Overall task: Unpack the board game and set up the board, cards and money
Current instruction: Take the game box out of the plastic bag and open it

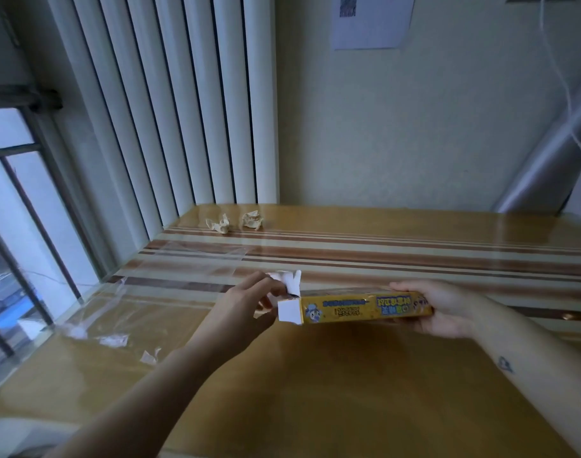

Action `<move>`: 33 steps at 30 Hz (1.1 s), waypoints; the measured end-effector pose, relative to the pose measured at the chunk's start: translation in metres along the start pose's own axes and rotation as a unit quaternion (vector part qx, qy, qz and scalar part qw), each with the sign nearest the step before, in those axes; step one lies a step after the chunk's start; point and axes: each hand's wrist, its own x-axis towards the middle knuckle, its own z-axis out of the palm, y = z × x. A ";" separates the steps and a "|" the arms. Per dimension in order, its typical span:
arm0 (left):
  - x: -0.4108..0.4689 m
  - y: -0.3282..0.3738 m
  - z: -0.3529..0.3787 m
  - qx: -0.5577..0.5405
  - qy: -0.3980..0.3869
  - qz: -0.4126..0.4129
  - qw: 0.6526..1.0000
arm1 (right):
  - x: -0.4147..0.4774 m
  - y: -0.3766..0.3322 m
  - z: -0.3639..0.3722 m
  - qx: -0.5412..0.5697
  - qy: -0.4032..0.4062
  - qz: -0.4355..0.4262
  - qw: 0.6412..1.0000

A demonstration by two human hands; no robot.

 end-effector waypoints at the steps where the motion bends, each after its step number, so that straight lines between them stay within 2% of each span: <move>1: 0.000 0.001 -0.001 -0.007 -0.002 -0.017 1.000 | 0.000 0.002 0.000 0.002 0.007 -0.007 1.000; 6: 0.001 0.006 -0.005 -0.060 -0.037 -0.094 0.993 | 0.006 0.019 -0.001 0.025 0.026 -0.068 0.997; 8: 0.005 0.010 -0.007 -0.125 -0.052 -0.153 0.979 | 0.008 0.023 -0.003 0.029 0.021 -0.090 0.995; 11: 0.013 0.018 -0.011 -0.288 -0.027 -0.236 0.928 | 0.008 0.028 -0.002 0.028 0.000 -0.106 0.994; 15: 0.020 0.027 -0.012 -0.376 -0.055 -0.318 0.869 | 0.006 0.032 -0.003 0.031 -0.013 -0.117 0.993; 19: 0.025 0.033 -0.006 -0.517 -0.062 -0.398 0.755 | 0.004 0.033 -0.002 0.033 -0.010 -0.126 0.991; 21: 0.026 0.033 -0.001 -0.551 -0.056 -0.426 0.715 | 0.004 0.032 -0.001 0.034 -0.007 -0.127 0.991; 27: 0.028 0.028 0.011 -0.521 -0.033 -0.457 0.720 | 0.008 0.031 -0.001 0.022 0.007 -0.127 0.992; 33: 0.021 0.012 0.003 -0.561 -0.032 -0.468 0.682 | 0.015 0.032 -0.012 0.034 0.028 -0.133 0.990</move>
